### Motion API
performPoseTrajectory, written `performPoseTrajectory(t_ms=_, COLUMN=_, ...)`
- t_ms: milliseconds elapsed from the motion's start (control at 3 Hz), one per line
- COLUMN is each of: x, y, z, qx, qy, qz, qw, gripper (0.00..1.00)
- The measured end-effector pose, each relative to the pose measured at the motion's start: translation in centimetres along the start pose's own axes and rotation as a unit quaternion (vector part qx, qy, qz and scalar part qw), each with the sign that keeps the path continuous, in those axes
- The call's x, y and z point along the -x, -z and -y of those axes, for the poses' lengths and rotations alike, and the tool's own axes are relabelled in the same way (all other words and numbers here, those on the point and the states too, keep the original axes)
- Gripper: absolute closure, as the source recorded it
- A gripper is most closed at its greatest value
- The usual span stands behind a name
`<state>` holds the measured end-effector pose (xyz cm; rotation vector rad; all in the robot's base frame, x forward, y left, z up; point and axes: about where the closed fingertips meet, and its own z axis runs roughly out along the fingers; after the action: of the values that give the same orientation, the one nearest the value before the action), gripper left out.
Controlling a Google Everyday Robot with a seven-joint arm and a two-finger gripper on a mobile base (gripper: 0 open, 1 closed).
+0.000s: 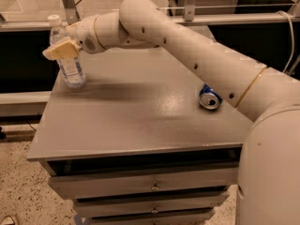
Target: Move blue plastic bottle near pepsi can
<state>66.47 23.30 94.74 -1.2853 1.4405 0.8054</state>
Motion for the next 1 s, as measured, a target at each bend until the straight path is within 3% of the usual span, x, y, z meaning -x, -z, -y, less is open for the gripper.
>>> performPoseTrajectory(t_ms=333, x=-0.8, y=0.4, z=0.1, qx=0.0, qy=-0.008, qz=-0.004, qw=1.0, gripper=0.62)
performPoseTrajectory(t_ms=667, x=0.8, y=6.1, z=1.8, qx=-0.042, qy=0.006, qz=0.008, qw=0.9991, gripper=0.93)
performPoseTrajectory(t_ms=1000, x=1.1, y=13.7, z=4.9, qx=-0.104, qy=0.014, qz=0.012, qw=0.9944, gripper=1.0)
